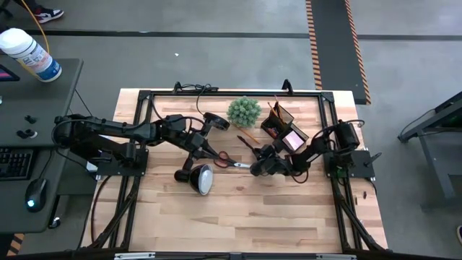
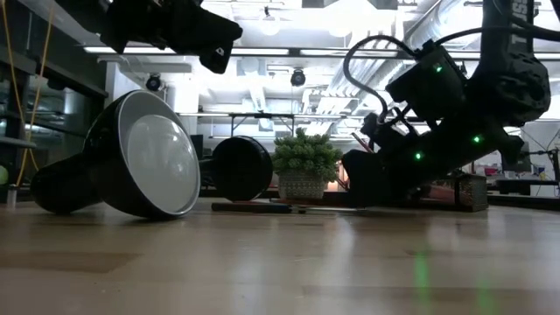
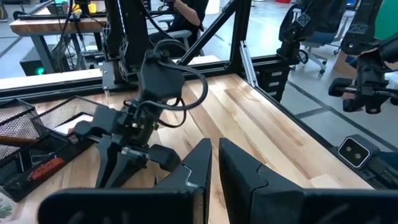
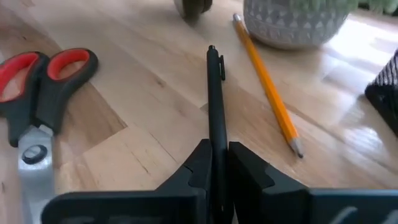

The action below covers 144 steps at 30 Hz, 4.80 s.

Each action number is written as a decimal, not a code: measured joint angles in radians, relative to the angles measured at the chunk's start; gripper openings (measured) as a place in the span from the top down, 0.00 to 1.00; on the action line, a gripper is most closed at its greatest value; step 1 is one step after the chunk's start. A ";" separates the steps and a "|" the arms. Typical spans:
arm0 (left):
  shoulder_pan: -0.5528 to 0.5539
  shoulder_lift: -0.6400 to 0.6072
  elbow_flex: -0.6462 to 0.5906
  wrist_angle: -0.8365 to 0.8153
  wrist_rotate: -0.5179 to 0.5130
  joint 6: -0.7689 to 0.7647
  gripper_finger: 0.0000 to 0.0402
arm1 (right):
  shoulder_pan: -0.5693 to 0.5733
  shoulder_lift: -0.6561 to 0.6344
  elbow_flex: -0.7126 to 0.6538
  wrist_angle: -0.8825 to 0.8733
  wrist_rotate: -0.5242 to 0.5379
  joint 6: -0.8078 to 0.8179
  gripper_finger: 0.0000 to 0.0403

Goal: Pick and place office supplies into organizer
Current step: Put the pen into the top left section of the desk organizer

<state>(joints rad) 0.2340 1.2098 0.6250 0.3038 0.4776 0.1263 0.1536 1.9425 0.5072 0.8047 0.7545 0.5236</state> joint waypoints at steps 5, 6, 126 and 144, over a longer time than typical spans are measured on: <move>0.002 0.000 0.000 0.005 0.000 0.000 0.95 | 0.036 -0.017 0.000 0.039 0.022 -0.005 0.93; 0.002 0.000 0.000 0.009 0.000 -0.001 0.95 | 0.044 -0.028 0.000 0.039 0.026 -0.002 0.93; 0.008 0.032 0.081 0.676 -0.263 -0.161 0.41 | -0.059 -0.410 0.446 0.162 -0.512 -1.191 0.93; 0.008 0.032 0.081 0.690 -0.262 -0.160 0.61 | -0.103 -0.410 0.446 0.134 -0.534 -1.134 0.93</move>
<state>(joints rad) 0.2420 1.2419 0.7059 0.9943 0.2153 -0.0341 0.0505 1.5330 0.9527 0.9382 0.2207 -0.6106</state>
